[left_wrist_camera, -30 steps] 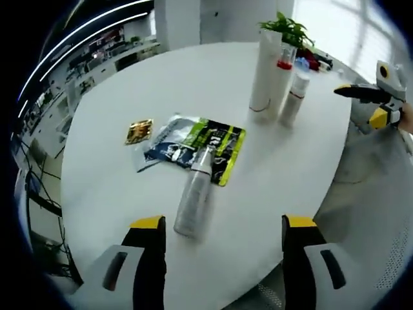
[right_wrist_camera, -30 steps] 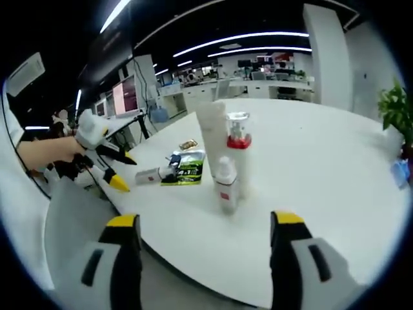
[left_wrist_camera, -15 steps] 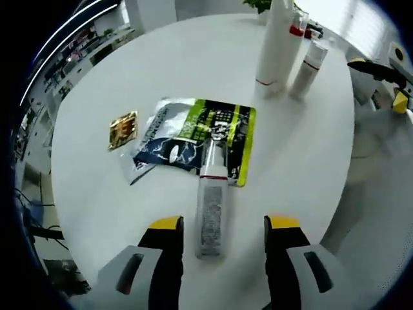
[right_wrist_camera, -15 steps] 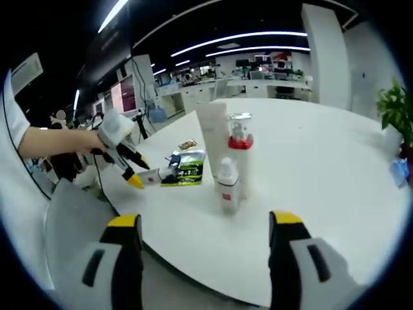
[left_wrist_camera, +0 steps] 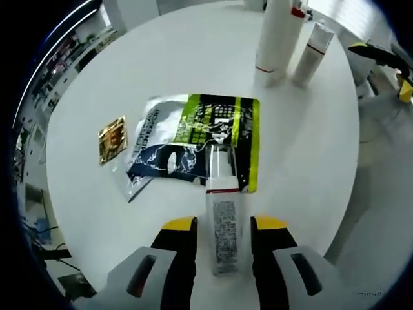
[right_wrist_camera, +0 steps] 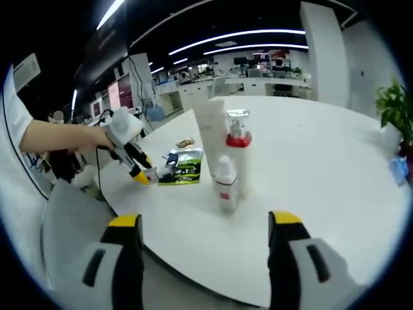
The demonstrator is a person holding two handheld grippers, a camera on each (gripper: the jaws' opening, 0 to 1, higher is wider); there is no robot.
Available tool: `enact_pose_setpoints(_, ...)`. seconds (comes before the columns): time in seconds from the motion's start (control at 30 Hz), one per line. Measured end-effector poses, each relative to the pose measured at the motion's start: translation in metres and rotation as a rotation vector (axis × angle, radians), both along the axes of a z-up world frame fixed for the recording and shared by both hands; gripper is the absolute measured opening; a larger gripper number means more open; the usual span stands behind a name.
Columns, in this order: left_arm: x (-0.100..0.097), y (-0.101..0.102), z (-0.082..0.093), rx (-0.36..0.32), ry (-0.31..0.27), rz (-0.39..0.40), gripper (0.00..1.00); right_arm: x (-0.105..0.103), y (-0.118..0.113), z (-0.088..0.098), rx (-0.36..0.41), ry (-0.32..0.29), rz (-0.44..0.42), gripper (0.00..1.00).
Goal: Arrange the skincare products in the storage area until every visible bottle or jar stands upright without overlapping.
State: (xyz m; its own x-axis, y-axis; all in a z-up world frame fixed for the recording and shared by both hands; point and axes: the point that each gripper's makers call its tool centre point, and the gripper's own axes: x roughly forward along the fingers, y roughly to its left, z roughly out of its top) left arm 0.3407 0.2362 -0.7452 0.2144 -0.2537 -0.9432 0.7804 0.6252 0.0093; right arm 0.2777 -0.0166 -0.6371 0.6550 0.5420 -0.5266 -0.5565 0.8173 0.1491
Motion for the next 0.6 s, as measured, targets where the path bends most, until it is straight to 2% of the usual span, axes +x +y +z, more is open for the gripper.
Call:
enact_pose_setpoints(0.13, -0.0006, 0.0006, -0.0016, 0.003, 0.011, 0.004, 0.19, 0.0015, 0.0002, -0.001, -0.002, 0.003, 0.0, 0.8)
enact_pose_setpoints(0.43, 0.0006, 0.0012, -0.0028, -0.004, 0.028, 0.011, 0.17, 0.0029, 0.003, -0.0036, -0.004, 0.012, 0.007, 0.79)
enact_pose_setpoints(0.6, -0.0005, -0.003, 0.0004, -0.05, 0.032, 0.036, 0.17, 0.0019, 0.0043, -0.0043, -0.016, 0.012, 0.02, 0.79)
